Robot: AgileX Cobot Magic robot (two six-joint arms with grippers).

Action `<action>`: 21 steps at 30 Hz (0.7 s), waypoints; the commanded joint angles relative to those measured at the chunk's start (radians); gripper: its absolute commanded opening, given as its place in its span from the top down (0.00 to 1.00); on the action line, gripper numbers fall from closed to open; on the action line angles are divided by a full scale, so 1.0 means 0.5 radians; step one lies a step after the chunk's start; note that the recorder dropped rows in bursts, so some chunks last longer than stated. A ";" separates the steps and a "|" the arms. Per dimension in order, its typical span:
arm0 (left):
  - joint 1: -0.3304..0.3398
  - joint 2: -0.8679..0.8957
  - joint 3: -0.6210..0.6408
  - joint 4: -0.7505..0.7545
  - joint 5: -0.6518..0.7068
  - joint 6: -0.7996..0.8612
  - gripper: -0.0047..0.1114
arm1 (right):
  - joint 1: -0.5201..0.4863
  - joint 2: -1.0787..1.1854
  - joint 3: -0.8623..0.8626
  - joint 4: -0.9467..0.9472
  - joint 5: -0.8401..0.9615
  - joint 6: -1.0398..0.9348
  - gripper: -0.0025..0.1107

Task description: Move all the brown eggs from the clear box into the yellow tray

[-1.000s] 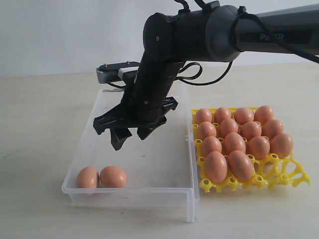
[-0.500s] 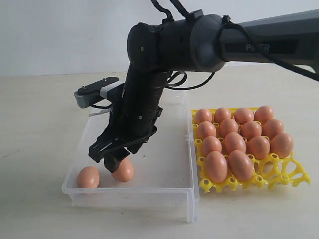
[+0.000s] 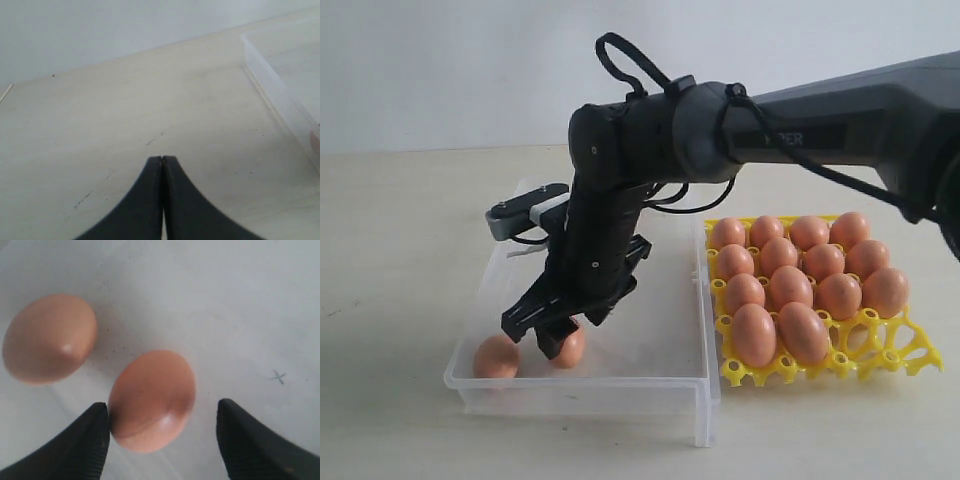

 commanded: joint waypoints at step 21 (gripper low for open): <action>-0.002 -0.011 -0.007 -0.003 -0.015 0.003 0.96 | -0.193 -1.689 2.424 0.914 -2.928 -1.099 0.98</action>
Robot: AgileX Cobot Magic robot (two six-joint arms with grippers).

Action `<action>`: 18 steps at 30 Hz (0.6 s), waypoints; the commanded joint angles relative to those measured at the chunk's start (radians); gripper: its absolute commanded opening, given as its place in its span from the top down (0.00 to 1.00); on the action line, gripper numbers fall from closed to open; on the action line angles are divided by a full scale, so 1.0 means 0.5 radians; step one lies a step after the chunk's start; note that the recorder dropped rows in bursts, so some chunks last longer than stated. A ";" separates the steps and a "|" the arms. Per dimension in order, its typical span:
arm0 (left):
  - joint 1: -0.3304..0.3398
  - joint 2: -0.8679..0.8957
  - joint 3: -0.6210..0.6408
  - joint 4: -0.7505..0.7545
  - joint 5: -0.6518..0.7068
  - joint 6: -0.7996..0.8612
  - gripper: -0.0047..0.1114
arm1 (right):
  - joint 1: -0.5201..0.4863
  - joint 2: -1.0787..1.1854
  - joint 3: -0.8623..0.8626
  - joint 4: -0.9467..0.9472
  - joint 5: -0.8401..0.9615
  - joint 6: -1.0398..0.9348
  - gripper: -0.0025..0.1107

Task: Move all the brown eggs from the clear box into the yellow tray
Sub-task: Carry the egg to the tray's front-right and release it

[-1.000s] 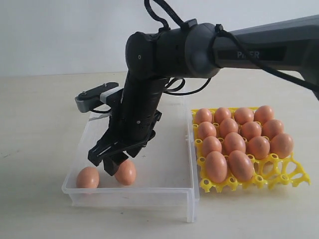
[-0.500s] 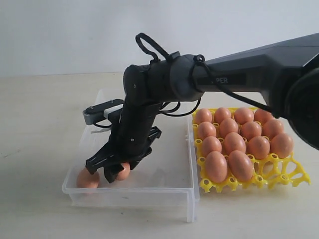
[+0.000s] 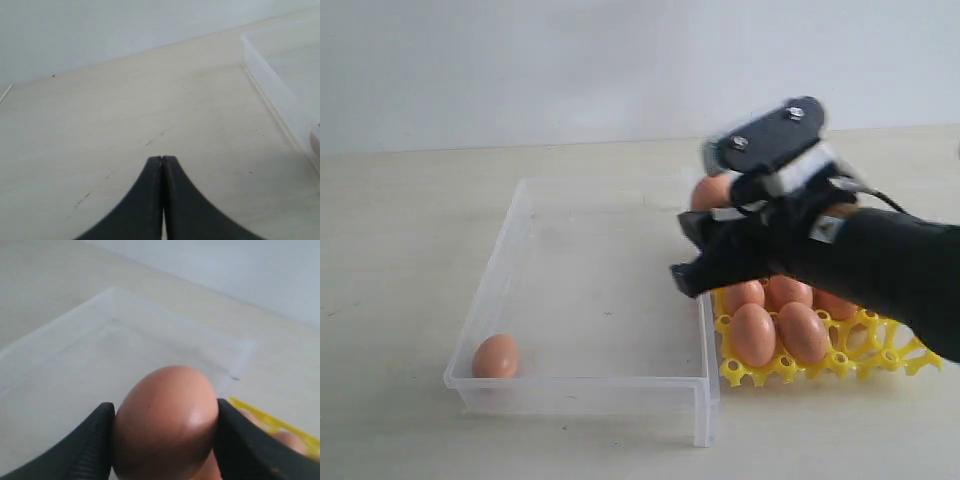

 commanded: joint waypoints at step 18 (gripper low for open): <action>-0.002 -0.011 -0.007 -0.003 -0.015 0.003 0.96 | -0.017 -0.075 0.963 0.633 -1.121 -0.135 0.98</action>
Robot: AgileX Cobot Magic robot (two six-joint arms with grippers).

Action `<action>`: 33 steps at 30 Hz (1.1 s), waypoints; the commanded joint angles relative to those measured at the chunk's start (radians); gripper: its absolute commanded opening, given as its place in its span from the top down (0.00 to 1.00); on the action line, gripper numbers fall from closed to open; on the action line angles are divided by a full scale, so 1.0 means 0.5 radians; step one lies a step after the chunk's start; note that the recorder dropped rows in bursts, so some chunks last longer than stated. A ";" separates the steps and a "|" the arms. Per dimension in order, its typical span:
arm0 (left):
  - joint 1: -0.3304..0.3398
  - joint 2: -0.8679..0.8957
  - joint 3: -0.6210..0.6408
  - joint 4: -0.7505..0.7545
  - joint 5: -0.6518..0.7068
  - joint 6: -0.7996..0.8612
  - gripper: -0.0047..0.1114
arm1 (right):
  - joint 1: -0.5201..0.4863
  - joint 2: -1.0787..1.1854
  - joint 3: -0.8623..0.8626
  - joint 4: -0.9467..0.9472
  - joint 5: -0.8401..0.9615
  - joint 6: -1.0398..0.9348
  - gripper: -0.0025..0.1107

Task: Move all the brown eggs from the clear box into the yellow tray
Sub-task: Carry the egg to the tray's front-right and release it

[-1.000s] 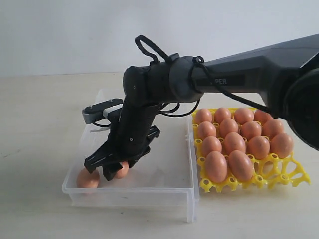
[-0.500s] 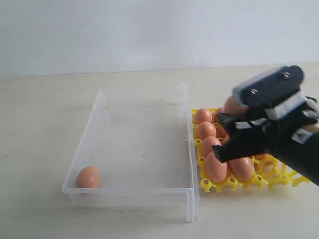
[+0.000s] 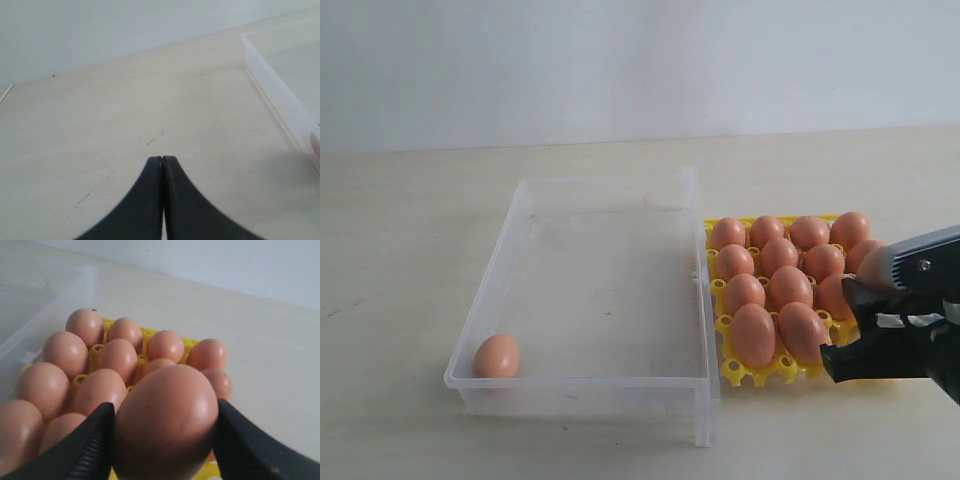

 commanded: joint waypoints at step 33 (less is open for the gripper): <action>-0.002 -0.011 -0.007 -0.003 -0.015 0.003 0.96 | -0.154 0.731 -0.198 -0.181 -0.083 0.250 0.97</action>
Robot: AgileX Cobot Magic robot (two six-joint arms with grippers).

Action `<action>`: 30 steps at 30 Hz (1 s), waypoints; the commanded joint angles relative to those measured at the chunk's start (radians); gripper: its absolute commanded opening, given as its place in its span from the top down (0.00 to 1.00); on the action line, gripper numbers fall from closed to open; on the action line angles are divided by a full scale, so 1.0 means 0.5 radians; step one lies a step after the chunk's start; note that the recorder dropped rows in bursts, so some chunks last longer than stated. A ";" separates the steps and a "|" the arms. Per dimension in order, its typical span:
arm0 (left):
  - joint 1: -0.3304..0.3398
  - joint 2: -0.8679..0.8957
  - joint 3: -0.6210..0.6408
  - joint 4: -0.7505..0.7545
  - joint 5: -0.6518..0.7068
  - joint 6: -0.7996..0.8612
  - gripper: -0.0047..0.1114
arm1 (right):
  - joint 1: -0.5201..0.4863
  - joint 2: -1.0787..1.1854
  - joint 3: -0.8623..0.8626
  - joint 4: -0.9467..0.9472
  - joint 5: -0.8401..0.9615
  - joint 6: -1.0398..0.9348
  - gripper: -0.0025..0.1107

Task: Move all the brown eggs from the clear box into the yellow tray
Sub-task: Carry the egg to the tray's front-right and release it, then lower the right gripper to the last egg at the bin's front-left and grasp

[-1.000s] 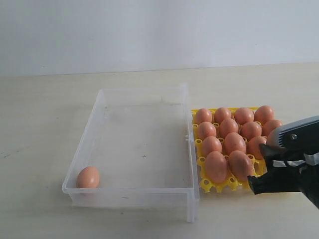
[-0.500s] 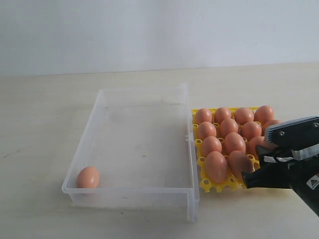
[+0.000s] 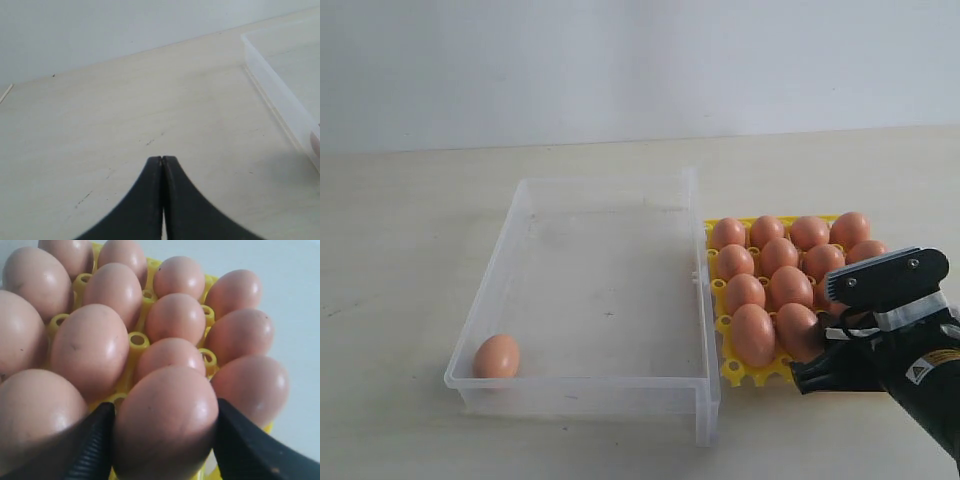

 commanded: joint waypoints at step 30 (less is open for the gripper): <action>-0.002 -0.011 -0.007 -0.003 -0.015 0.003 0.96 | -0.005 -0.923 -0.992 0.273 1.894 -1.134 0.98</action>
